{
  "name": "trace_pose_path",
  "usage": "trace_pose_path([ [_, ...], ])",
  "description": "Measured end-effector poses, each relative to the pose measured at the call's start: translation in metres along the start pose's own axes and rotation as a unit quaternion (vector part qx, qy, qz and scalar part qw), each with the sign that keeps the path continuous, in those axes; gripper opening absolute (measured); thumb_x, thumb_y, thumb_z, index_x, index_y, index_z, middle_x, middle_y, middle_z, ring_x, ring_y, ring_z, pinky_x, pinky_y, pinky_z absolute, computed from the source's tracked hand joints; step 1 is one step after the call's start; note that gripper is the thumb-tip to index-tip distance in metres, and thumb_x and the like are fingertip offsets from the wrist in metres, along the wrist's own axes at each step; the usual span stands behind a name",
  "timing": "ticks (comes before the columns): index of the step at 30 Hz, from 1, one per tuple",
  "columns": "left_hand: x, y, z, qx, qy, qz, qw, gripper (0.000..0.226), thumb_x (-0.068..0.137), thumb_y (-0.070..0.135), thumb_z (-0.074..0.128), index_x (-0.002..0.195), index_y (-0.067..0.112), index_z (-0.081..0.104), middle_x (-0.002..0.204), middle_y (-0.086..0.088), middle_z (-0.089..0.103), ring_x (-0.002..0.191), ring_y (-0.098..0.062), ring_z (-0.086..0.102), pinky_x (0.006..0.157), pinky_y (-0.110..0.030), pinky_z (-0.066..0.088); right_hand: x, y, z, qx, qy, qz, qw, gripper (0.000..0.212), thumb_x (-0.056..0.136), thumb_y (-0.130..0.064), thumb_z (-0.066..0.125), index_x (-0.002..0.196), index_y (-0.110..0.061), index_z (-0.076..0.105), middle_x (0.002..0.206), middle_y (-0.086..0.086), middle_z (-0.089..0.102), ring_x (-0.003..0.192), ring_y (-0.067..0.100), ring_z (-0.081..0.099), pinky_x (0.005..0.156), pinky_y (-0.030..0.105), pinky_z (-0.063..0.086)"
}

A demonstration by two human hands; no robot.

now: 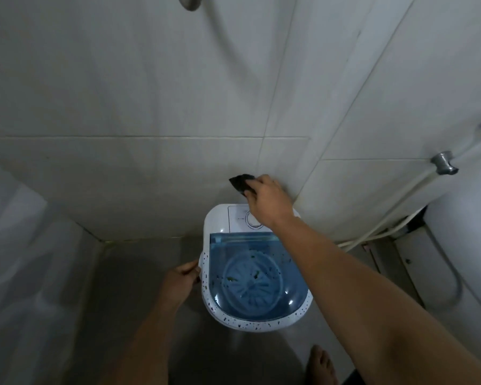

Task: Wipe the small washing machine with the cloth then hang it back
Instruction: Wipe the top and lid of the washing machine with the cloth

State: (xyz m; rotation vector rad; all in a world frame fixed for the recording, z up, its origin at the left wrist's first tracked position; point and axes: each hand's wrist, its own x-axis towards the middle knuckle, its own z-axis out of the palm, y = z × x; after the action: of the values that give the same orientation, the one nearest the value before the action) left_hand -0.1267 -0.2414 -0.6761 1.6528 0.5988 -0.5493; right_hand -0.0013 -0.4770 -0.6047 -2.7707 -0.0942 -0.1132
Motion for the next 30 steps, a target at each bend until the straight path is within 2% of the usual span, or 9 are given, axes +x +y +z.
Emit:
trace_pose_path([
  [3,-0.002,0.002,0.002,-0.005,0.004,-0.003,1.0,0.033,0.101,0.011,0.059,0.134,0.015,0.065,0.091,0.005,0.072,0.086,-0.011,0.069,0.086,-0.035,0.057,-0.013,0.032,-0.001,-0.032,-0.031,0.035,0.998,0.035,0.1,-0.032,0.052,0.131,-0.021,0.063,0.126,0.01,0.055,0.113,0.036,0.053,0.089,0.047,0.052],
  [6,-0.005,0.005,0.003,-0.023,0.005,-0.009,1.0,0.034,0.101,0.011,0.06,0.134,0.014,0.065,0.093,0.002,0.072,0.084,-0.009,0.068,0.068,-0.025,0.054,-0.063,0.045,0.019,-0.052,0.019,0.034,0.998,0.038,0.098,-0.028,0.057,0.134,-0.02,0.061,0.129,0.012,0.054,0.109,0.037,0.053,0.083,0.049,0.055],
  [8,-0.004,0.003,0.003,-0.027,0.008,-0.012,1.0,0.033,0.101,0.012,0.06,0.133,0.014,0.065,0.098,-0.005,0.073,0.084,-0.009,0.068,0.065,-0.025,0.052,-0.098,0.05,0.028,-0.054,0.051,0.016,0.997,0.039,0.097,-0.024,0.059,0.136,-0.016,0.06,0.128,0.014,0.054,0.106,0.037,0.054,0.076,0.048,0.057],
  [11,-0.004,0.003,0.003,-0.028,0.007,-0.01,1.0,0.033,0.101,0.012,0.06,0.133,0.014,0.066,0.097,-0.004,0.073,0.085,-0.011,0.068,0.069,-0.027,0.053,-0.119,0.069,0.021,-0.108,0.031,-0.054,0.992,0.041,0.097,-0.025,0.059,0.137,-0.016,0.059,0.13,0.013,0.054,0.103,0.032,0.055,0.071,0.044,0.057],
  [14,-0.001,0.002,0.001,-0.018,0.007,-0.017,1.0,0.032,0.1,0.012,0.061,0.132,0.016,0.066,0.104,-0.007,0.074,0.089,-0.014,0.068,0.079,-0.035,0.056,-0.092,0.083,0.006,-0.164,0.006,-0.08,0.983,0.041,0.097,-0.024,0.058,0.137,-0.017,0.059,0.131,0.014,0.056,0.103,0.035,0.055,0.076,0.047,0.054],
  [18,0.0,0.002,0.002,0.004,0.014,-0.022,1.0,0.033,0.1,0.014,0.061,0.132,0.018,0.067,0.112,-0.01,0.074,0.098,-0.02,0.07,0.093,-0.045,0.057,-0.042,0.069,-0.001,-0.133,-0.015,0.049,0.99,0.042,0.101,-0.03,0.049,0.142,-0.022,0.054,0.137,0.012,0.05,0.12,0.034,0.047,0.093,0.047,0.047],
  [21,-0.002,0.003,0.004,-0.004,0.018,-0.019,1.0,0.033,0.101,0.013,0.06,0.133,0.017,0.066,0.109,-0.01,0.073,0.102,-0.023,0.069,0.098,-0.049,0.055,-0.047,0.058,0.006,-0.1,-0.008,0.098,0.99,0.044,0.102,-0.03,0.049,0.145,-0.023,0.051,0.139,0.013,0.047,0.121,0.035,0.046,0.093,0.049,0.048],
  [26,-0.001,0.0,0.005,-0.018,0.022,-0.017,0.999,0.032,0.1,0.013,0.061,0.132,0.015,0.067,0.109,-0.012,0.074,0.102,-0.025,0.069,0.098,-0.048,0.054,-0.134,0.062,0.023,-0.089,0.029,-0.046,0.995,0.044,0.098,-0.034,0.051,0.139,-0.02,0.057,0.127,0.011,0.055,0.105,0.03,0.053,0.079,0.045,0.053],
  [30,-0.001,-0.001,0.005,-0.02,0.021,-0.015,0.999,0.031,0.1,0.013,0.062,0.13,0.015,0.067,0.111,-0.011,0.073,0.098,-0.021,0.069,0.095,-0.046,0.055,-0.117,0.08,0.018,-0.138,0.024,-0.105,0.985,0.043,0.095,-0.03,0.058,0.136,-0.021,0.06,0.126,0.009,0.058,0.101,0.03,0.055,0.072,0.041,0.051],
])
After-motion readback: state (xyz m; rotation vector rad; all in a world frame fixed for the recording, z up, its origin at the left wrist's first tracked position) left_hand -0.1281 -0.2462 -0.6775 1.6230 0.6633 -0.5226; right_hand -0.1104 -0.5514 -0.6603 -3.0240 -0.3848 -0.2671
